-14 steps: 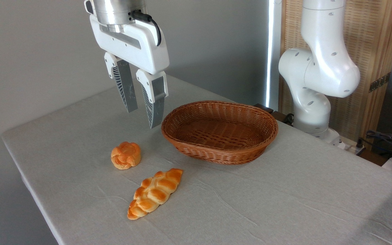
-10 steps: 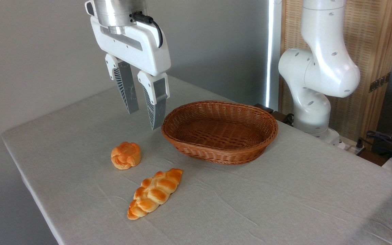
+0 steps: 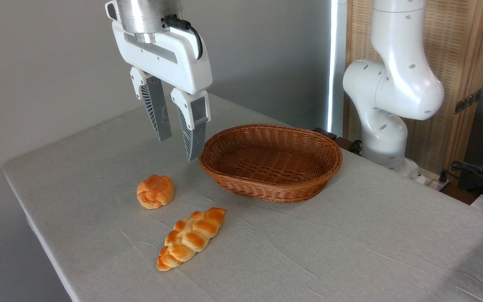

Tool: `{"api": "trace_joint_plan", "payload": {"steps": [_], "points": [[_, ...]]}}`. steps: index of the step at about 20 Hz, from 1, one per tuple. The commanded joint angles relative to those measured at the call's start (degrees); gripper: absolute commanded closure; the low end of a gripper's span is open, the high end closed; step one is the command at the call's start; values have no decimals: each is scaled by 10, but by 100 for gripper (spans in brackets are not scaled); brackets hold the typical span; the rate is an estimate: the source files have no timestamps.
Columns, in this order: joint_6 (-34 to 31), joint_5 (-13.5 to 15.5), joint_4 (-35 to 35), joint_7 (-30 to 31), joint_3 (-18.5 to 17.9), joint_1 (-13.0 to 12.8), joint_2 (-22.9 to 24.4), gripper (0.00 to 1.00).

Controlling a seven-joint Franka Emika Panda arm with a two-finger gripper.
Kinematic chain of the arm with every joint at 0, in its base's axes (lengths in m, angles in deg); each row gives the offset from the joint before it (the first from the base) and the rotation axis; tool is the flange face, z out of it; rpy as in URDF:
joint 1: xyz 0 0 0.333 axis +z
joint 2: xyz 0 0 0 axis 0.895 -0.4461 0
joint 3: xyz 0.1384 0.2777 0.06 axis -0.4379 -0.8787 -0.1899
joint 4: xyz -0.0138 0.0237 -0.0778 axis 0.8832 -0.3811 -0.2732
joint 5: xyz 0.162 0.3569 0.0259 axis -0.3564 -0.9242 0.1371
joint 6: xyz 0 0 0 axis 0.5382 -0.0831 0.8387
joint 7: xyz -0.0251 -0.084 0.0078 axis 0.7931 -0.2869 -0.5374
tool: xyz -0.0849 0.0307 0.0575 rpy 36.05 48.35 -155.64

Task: Put bread into the basket
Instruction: 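Lower the open gripper toward the round golden bread roll, then close the gripper on the round bread roll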

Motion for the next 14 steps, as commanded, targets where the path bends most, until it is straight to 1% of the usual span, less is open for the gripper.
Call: {"api": "trace_joint_plan", "payload": {"steps": [1, 5, 7, 11, 14], "points": [[2, -1, -3, 10, 2, 1, 2, 0], [36, 9, -25, 10, 12, -2, 3, 0], [65, 8, -44, 10, 33, -3, 3, 0], [154, 8, -105, 10, 63, -21, 0, 0], [211, 8, -143, 10, 92, -21, -8, 0]]}}
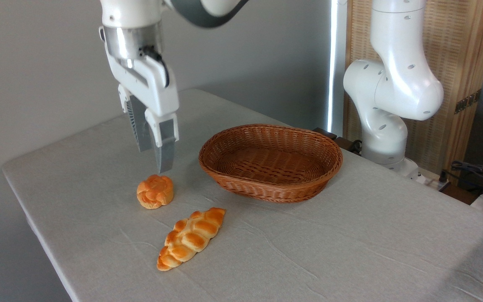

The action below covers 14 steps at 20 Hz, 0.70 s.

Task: Put bread into the basket
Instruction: 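Close the gripper on the round bread roll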

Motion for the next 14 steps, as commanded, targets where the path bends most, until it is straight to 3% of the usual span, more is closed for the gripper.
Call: {"api": "trace_joint_plan", "payload": {"steps": [1, 5, 10, 12, 14], "points": [[102, 5, -73, 10, 38, -6, -4, 0], [181, -2, -124, 7, 58, -21, -28, 0], [207, -4, -133, 4, 61, -33, -57, 0], [207, -4, -135, 3, 61, -33, -62, 10], [207, -12, -140, 4, 61, -33, -64, 48]]}}
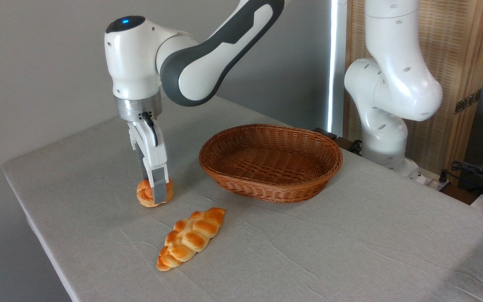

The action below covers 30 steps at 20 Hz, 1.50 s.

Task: Put bread into the basket
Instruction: 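Close the gripper on the round bread roll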

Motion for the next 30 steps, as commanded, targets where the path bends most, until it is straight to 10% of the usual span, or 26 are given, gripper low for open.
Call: {"api": "trace_joint_plan", "payload": {"steps": [1, 30], "points": [[11, -18, -9, 3, -2, -3, -5, 67], [-70, -21, 4, 10, -10, 0, 32, 89]]}}
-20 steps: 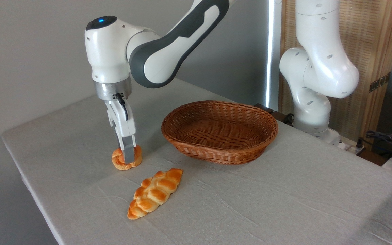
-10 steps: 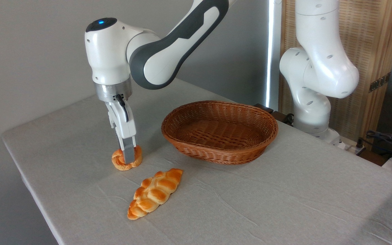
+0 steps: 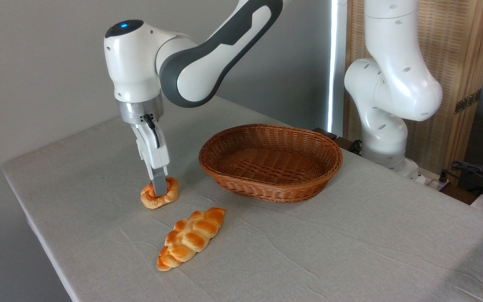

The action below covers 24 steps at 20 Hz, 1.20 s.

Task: Put bread into the basket
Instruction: 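Close the gripper on the round bread roll, then lift the roll and carry it over the wicker basket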

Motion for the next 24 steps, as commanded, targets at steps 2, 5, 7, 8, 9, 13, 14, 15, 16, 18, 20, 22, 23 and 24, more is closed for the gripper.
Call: {"api": "trace_joint_plan", "payload": {"steps": [2, 5, 7, 8, 9, 13, 14, 15, 16, 18, 20, 22, 23, 24], "points": [[-81, -9, 12, 10, -12, 3, 56, 89], [-144, -8, 17, 6, -37, 4, 112, 89], [-180, -8, 16, 3, -45, 1, 141, 89], [-210, -8, 14, 3, -49, -2, 158, 89], [-227, -8, 13, 0, -50, -3, 164, 89], [-316, -9, -22, -17, -50, -37, 202, 86], [-315, -9, -50, -18, -50, -49, 216, 79], [-313, -9, -62, -19, -50, -52, 219, 72], [-308, -9, -83, -24, -50, -60, 224, 48], [-296, -12, -108, -22, -50, -72, 224, 13], [-273, -20, -121, -20, -50, -73, 224, 0], [-252, -21, -127, -19, -50, -74, 222, 0], [-244, -21, -132, -19, -50, -79, 221, 0], [-238, -21, -136, -19, -50, -84, 219, 0]]}}
